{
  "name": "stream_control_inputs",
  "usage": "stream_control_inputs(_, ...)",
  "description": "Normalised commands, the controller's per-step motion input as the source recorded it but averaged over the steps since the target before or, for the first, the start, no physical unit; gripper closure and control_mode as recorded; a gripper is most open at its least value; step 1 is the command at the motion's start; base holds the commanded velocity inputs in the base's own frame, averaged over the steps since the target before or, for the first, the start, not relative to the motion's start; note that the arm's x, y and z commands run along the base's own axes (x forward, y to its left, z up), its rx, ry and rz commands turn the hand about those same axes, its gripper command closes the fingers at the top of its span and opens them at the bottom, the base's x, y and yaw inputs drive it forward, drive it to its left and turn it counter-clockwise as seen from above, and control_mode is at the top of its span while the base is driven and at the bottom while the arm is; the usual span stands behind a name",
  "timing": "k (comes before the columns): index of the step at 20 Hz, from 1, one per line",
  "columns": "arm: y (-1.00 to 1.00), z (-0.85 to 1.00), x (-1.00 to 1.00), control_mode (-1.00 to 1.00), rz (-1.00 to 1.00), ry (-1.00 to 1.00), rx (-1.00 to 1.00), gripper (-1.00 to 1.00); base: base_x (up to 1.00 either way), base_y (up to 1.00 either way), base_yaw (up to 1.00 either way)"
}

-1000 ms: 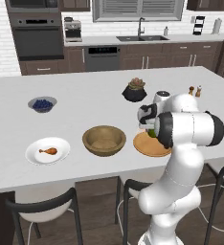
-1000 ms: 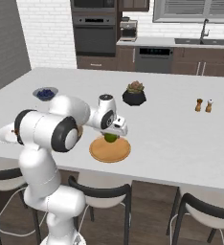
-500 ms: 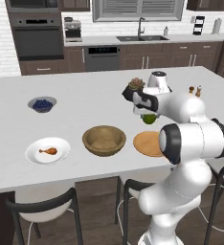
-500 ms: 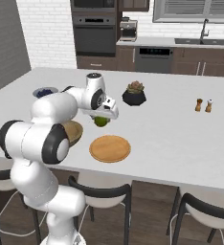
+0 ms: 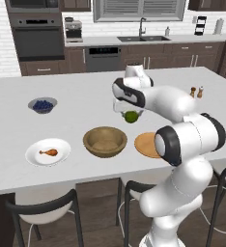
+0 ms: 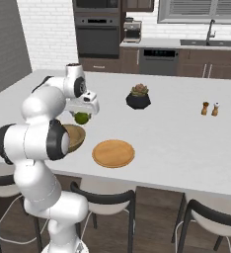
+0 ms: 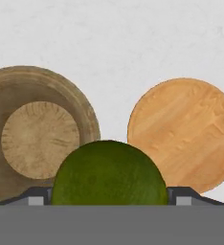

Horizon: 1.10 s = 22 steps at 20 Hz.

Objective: Pick the chicken drumstick and lime from their plates and place them in the bowl. Then put the bowl in the fridge.

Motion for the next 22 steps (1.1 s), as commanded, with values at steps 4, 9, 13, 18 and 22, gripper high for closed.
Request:
stream_control_inputs(4,0.95,-0.40,-0.40,-1.00,0.01,0.12,0.00,1.00,0.00,0.00,0.00)
stream_control_inputs(9,0.58,-0.66,-0.41,-1.00,0.04,0.00,0.02,1.00,0.00,0.00,0.00)
stream_control_inputs(13,0.13,-0.38,0.02,-1.00,0.03,-0.06,0.07,1.00,0.00,0.00,0.00)
stream_control_inputs(18,0.07,-0.57,0.21,-1.00,0.01,-0.13,0.01,1.00,0.00,0.00,0.00)
stream_control_inputs(22,0.10,-0.38,0.28,-1.00,0.00,-0.10,0.00,1.00,0.00,0.00,0.00)
